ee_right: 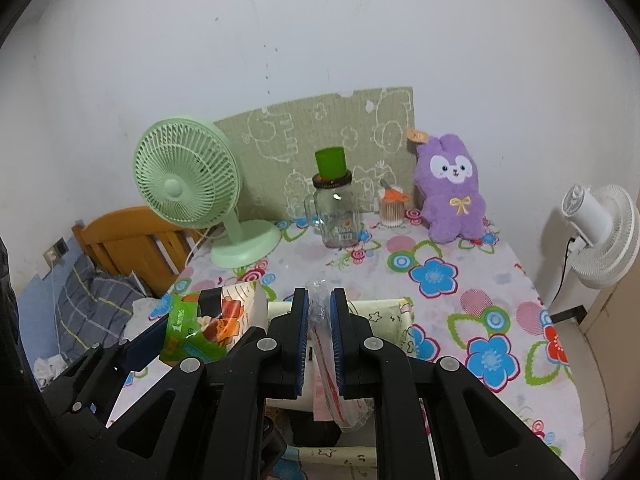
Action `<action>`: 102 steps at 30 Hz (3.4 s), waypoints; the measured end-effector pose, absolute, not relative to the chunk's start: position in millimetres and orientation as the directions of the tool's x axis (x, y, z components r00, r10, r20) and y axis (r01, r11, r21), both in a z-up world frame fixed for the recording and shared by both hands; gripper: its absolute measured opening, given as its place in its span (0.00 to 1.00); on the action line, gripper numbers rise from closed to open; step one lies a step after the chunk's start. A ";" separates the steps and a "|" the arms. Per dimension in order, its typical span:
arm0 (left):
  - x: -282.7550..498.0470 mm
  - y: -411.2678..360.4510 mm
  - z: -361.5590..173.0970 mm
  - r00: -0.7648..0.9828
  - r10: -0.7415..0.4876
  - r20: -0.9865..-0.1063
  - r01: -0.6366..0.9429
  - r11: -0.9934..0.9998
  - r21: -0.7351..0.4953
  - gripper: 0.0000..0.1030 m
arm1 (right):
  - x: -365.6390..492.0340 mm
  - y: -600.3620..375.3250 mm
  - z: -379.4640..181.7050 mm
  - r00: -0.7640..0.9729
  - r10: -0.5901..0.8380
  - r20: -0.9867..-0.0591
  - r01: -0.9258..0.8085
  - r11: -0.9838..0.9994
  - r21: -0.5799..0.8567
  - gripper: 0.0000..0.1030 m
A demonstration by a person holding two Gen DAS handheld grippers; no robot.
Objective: Organize soft objects
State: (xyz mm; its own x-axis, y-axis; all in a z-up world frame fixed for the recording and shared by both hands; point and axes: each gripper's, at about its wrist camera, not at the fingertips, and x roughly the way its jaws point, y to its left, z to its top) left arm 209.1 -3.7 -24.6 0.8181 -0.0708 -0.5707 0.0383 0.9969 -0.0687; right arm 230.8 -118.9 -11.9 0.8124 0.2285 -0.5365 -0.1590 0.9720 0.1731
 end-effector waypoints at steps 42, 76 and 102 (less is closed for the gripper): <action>227.2 -5.8 -66.9 0.733 -0.082 -0.676 0.053 0.997 -0.063 0.94 | 260.9 -113.0 -64.3 0.720 0.220 -0.659 -0.161 0.976 0.149 0.84; 103.7 -10.7 -9.4 0.838 -0.056 -0.542 0.051 0.998 -0.025 1.00 | 117.3 -142.1 -0.9 0.846 0.140 -0.515 -0.124 0.990 0.065 0.96; 16.5 11.7 3.5 0.905 -0.023 -0.425 0.032 0.999 0.014 1.00 | 22.0 -172.0 9.5 0.916 0.058 -0.398 -0.036 0.997 0.064 1.00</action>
State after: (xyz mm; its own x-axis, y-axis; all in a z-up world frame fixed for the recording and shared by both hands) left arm 16.5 11.7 3.5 0.9050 -0.0230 -0.4249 0.0319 0.9994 0.0138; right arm 22.0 -172.0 9.5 0.9157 0.0583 -0.3976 -0.0359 0.9973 0.0635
